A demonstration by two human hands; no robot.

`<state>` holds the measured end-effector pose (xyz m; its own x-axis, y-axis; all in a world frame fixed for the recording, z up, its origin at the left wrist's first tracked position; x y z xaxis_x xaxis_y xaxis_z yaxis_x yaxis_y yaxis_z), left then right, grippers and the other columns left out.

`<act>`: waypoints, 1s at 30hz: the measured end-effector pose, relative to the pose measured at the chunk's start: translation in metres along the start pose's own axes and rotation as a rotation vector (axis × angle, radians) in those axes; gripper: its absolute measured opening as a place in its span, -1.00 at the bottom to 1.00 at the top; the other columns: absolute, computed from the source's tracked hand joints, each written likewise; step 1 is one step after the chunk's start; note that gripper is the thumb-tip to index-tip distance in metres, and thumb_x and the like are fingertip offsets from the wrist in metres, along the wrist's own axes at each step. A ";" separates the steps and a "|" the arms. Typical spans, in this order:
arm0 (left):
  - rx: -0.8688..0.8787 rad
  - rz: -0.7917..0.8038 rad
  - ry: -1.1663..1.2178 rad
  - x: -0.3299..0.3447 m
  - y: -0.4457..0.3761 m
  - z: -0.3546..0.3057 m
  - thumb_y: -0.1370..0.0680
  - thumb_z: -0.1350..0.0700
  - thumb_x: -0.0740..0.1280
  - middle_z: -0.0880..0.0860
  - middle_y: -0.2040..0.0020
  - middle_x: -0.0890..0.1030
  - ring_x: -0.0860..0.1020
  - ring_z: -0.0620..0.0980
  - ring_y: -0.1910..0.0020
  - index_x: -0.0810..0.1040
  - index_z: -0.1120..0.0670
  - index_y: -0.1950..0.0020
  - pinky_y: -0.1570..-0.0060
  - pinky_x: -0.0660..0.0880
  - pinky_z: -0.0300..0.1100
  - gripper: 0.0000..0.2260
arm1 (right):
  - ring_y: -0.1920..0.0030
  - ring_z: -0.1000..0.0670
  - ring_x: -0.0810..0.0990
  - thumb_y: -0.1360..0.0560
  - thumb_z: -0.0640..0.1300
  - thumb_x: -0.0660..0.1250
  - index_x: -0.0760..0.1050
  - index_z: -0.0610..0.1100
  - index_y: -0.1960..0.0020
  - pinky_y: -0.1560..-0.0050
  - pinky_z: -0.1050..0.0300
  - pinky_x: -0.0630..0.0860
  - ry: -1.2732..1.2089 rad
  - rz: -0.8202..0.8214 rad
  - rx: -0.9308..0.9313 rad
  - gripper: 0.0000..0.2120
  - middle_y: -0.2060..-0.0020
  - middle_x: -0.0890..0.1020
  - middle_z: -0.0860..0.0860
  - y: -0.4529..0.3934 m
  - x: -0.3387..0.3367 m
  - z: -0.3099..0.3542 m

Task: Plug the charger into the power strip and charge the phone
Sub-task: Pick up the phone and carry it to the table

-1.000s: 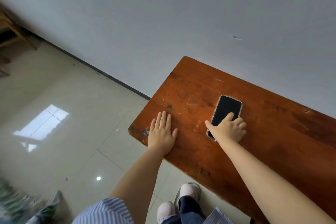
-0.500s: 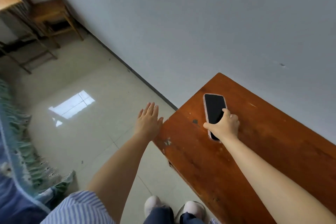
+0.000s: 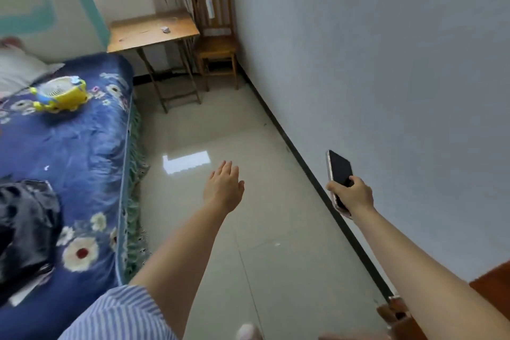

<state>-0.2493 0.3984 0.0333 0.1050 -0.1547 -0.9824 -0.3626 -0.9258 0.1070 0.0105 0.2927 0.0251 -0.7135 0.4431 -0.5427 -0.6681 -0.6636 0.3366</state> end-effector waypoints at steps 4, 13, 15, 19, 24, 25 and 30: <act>-0.087 -0.040 -0.033 -0.036 -0.047 0.085 -0.61 0.07 0.07 0.15 -0.51 0.18 0.05 0.09 -0.52 0.22 0.22 -0.41 -0.47 0.07 -0.05 -0.59 | 0.01 -0.22 0.51 -0.31 -0.09 0.40 0.45 -0.22 0.11 0.07 -0.04 0.51 0.049 0.048 -0.068 -0.74 0.04 0.55 -0.21 -0.024 0.066 0.077; -0.159 -0.058 -0.090 -0.079 -0.185 0.183 -0.56 0.15 0.13 0.13 -0.32 0.41 0.27 0.06 -0.39 0.39 0.23 -0.21 -0.28 0.29 -0.08 -0.73 | -0.05 -0.17 0.42 -0.28 0.02 0.38 0.40 -0.15 0.10 0.17 0.10 0.33 0.315 0.191 -0.246 -0.68 -0.06 0.51 -0.21 -0.110 0.207 0.219; -0.173 -0.048 -0.085 -0.086 -0.219 0.195 -0.53 0.18 0.14 0.13 -0.27 0.44 0.31 0.07 -0.34 0.41 0.22 -0.17 -0.24 0.32 -0.09 -0.76 | -0.07 -0.17 0.42 -0.23 0.06 0.38 0.45 -0.16 0.06 0.15 0.11 0.35 0.355 0.214 -0.276 -0.60 -0.06 0.52 -0.20 -0.133 0.230 0.245; -0.210 -0.077 -0.093 -0.111 -0.318 0.228 -0.51 0.20 0.16 0.12 -0.26 0.44 0.32 0.07 -0.32 0.42 0.22 -0.15 -0.22 0.33 -0.10 -0.76 | 0.01 -0.14 0.40 -0.13 0.13 0.32 0.42 -0.14 0.12 0.16 0.14 0.35 0.394 0.241 -0.356 -0.55 -0.03 0.52 -0.21 -0.209 0.275 0.326; -0.251 -0.128 -0.106 -0.152 -0.420 0.271 -0.50 0.18 0.18 0.14 -0.24 0.46 0.33 0.08 -0.32 0.42 0.22 -0.15 -0.22 0.33 -0.08 -0.75 | -0.08 -0.24 0.46 -0.26 0.04 0.38 0.45 -0.22 0.00 0.02 0.04 0.47 0.436 0.191 -0.457 -0.57 -0.07 0.48 -0.24 -0.286 0.322 0.428; -0.264 -0.137 -0.100 -0.158 -0.439 0.282 -0.51 0.18 0.18 0.15 -0.25 0.46 0.33 0.09 -0.32 0.42 0.22 -0.16 -0.23 0.33 -0.07 -0.75 | -0.08 -0.23 0.45 -0.27 0.04 0.38 0.44 -0.22 0.00 0.04 0.05 0.47 0.447 0.198 -0.471 -0.57 -0.07 0.47 -0.24 -0.299 0.335 0.448; -0.313 -0.184 -0.116 -0.188 -0.540 0.348 -0.53 0.16 0.17 0.14 -0.25 0.47 0.33 0.08 -0.32 0.43 0.21 -0.19 -0.24 0.35 -0.07 -0.74 | -0.13 -0.22 0.45 -0.28 0.07 0.37 0.45 -0.19 -0.03 0.02 0.03 0.48 0.468 0.249 -0.484 -0.56 -0.11 0.48 -0.22 -0.371 0.413 0.536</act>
<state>-0.3957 1.0470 0.1065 0.0304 0.0476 -0.9984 -0.0449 -0.9978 -0.0490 -0.1495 1.0447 0.0887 -0.5948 0.0102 -0.8038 -0.2510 -0.9523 0.1737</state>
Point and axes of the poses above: each hand's wrist, its own y-axis away from the middle knuckle, its own x-axis out of the palm, z = x × y, the point moved 5 cm from there along -y, towards the middle knuckle
